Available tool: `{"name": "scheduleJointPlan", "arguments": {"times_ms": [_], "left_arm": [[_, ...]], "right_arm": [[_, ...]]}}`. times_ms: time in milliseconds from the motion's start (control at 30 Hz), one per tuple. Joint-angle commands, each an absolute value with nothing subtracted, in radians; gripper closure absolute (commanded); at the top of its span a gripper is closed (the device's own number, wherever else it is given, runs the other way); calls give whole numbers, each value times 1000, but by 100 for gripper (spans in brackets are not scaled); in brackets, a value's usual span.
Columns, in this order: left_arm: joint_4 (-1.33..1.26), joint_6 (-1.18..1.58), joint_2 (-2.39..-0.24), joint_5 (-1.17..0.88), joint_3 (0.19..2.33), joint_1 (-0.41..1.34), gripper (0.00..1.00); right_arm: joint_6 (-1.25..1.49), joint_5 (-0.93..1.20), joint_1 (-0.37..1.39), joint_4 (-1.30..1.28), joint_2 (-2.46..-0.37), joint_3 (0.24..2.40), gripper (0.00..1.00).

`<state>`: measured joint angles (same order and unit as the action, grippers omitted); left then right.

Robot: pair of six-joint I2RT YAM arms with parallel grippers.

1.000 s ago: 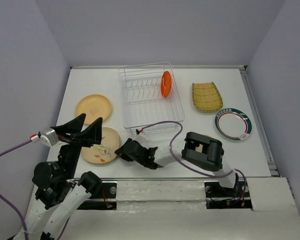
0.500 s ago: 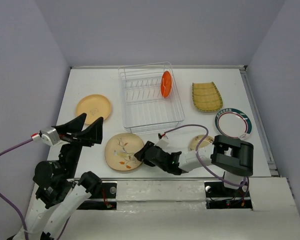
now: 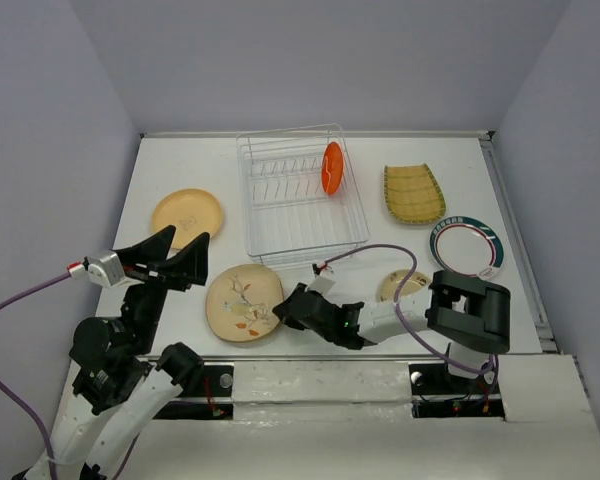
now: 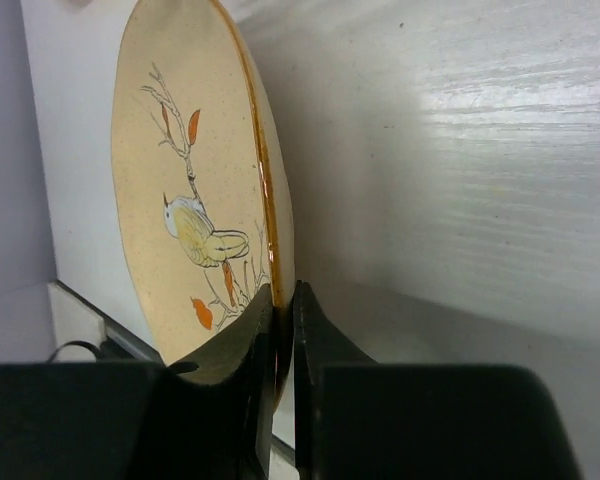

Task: Load the plates into the dish rack

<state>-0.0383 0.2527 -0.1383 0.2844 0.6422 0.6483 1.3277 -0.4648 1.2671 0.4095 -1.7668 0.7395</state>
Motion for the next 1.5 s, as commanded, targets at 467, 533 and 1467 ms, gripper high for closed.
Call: {"name": "scheduleJointPlan", "arguments": {"times_ms": [467,533,1467], "left_arm": [[-66,248,-91,338,657,626,1],[-66,253,-83,333,655,623,1],[-60,241,-69,328,657,661,1]], "right_arm": [[660,-897,1386,-404,-1370,1294,93],[553,-945,1320,-414,-1358,1372,93],[-193,-997,681,-359,-2126,2361,93]]}}
